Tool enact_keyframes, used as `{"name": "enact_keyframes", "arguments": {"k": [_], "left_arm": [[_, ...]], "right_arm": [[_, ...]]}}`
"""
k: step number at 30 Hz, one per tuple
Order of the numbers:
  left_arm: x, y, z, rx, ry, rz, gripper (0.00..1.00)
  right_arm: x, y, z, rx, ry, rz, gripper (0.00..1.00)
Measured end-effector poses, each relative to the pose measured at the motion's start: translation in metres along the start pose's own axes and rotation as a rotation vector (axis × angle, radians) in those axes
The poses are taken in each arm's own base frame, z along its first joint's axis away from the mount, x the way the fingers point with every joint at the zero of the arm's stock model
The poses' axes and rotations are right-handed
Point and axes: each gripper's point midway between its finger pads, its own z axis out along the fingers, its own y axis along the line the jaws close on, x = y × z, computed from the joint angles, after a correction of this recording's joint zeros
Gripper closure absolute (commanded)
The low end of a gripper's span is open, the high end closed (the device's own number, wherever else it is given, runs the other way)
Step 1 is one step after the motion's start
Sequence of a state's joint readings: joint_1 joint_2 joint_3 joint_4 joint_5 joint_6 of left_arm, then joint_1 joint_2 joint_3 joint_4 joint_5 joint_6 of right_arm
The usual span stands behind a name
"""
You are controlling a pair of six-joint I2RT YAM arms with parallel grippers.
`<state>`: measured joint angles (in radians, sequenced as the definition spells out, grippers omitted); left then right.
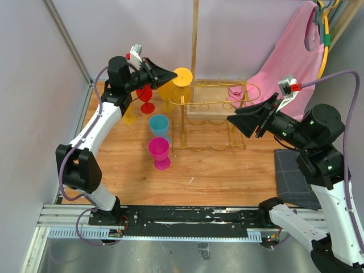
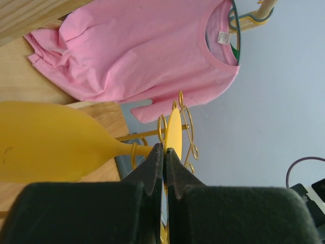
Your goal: Place the wine glass upside down on the wine glass rack
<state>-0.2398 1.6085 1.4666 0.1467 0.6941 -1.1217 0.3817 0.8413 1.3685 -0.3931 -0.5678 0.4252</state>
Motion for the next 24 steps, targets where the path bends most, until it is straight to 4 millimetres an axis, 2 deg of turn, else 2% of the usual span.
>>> {"name": "enact_keyframes", "arguments": {"k": [16, 22, 24], "left_arm": [[0.016, 0.019, -0.006, -0.045, 0.025, -0.02, 0.99], [0.016, 0.02, -0.006, -0.045, 0.025, -0.013, 0.89], [0.016, 0.02, -0.006, -0.045, 0.025, -0.008, 0.8]], "right_arm": [[0.0, 0.0, 0.001, -0.002, -0.002, 0.016, 0.5], [0.001, -0.001, 0.002, -0.003, -0.005, 0.016, 0.5], [0.003, -0.002, 0.002, -0.001, -0.002, 0.018, 0.5]]}}
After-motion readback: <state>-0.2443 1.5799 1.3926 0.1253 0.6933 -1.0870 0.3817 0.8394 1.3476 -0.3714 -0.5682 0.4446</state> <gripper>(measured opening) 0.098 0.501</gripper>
